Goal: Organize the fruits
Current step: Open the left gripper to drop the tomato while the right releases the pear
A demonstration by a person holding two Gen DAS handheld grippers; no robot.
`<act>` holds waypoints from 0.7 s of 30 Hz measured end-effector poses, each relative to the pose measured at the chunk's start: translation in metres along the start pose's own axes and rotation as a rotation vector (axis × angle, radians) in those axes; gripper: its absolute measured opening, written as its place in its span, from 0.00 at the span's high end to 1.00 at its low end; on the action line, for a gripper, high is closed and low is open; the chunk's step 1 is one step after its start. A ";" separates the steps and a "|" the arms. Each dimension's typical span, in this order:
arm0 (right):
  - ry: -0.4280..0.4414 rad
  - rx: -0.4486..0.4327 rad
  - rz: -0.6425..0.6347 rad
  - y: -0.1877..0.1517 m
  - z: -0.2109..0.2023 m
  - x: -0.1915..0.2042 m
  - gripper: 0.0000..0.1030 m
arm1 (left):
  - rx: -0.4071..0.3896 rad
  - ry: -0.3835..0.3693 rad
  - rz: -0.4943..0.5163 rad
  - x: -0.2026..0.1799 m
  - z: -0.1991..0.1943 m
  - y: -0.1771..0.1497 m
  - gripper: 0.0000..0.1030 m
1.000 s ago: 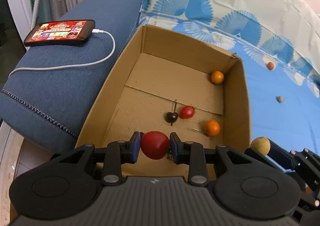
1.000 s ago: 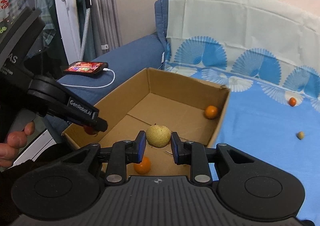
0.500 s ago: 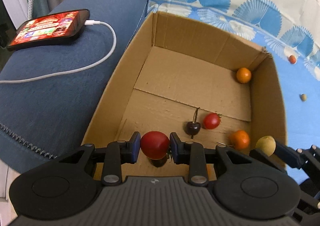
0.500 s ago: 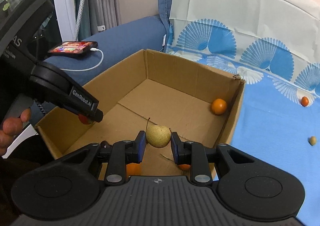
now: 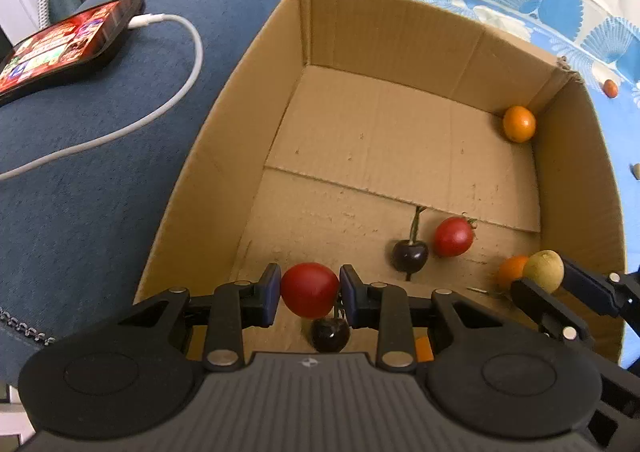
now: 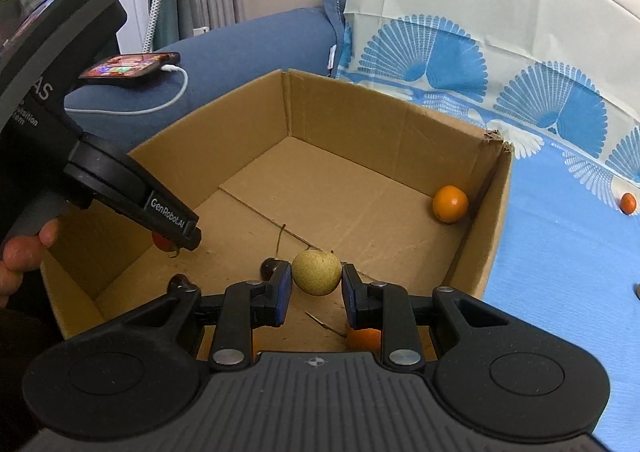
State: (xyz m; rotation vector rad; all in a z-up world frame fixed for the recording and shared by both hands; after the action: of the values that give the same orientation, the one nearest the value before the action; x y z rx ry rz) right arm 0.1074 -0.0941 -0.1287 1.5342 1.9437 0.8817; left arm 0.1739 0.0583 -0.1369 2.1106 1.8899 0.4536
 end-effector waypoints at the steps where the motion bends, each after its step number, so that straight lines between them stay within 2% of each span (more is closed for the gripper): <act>1: -0.003 -0.002 -0.001 0.000 0.001 -0.001 0.73 | -0.008 -0.009 0.003 -0.001 -0.001 0.000 0.51; 2: -0.003 -0.007 0.000 0.001 0.001 -0.002 0.72 | -0.010 -0.020 0.006 -0.002 -0.003 0.001 0.36; 3: 0.001 -0.012 -0.004 0.001 0.000 -0.002 0.64 | -0.018 -0.018 0.004 -0.002 -0.006 0.002 0.10; 4: 0.004 -0.013 -0.013 0.003 -0.001 -0.003 0.58 | -0.036 -0.004 -0.004 -0.002 -0.010 0.002 0.00; 6: 0.002 -0.033 -0.022 0.007 -0.010 -0.004 0.41 | -0.069 0.014 -0.002 -0.002 -0.019 0.003 0.00; 7: 0.001 -0.043 -0.026 0.009 -0.016 -0.004 0.37 | -0.065 0.014 0.007 -0.002 -0.021 0.004 0.00; 9: -0.014 -0.058 -0.019 0.011 -0.030 -0.005 0.23 | -0.046 0.020 0.012 -0.003 -0.025 0.003 0.00; 12: -0.023 -0.064 0.019 0.008 -0.055 -0.004 0.17 | -0.042 0.016 0.013 -0.004 -0.041 -0.002 0.00; 17: -0.024 -0.090 0.076 -0.009 -0.104 0.005 0.09 | -0.087 0.041 0.034 -0.016 -0.080 -0.025 0.00; 21: -0.039 -0.126 0.048 -0.023 -0.138 0.013 0.04 | -0.112 0.029 0.087 -0.028 -0.107 -0.053 0.00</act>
State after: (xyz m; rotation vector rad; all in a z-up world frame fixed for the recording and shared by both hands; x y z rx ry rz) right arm -0.0110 -0.1098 -0.0541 1.5188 1.7956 0.9687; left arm 0.0792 0.0354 -0.0619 2.1295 1.7491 0.5975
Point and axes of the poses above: each gripper's, at about its wrist camera, not at the fingertips, and z roughly the way its jaws point, x to its left, y to its top, the point moved 3 cm from there along z, roughly the way its jaws point, and after that the axes turned 1 degree about -y, right-handed, at the moved point
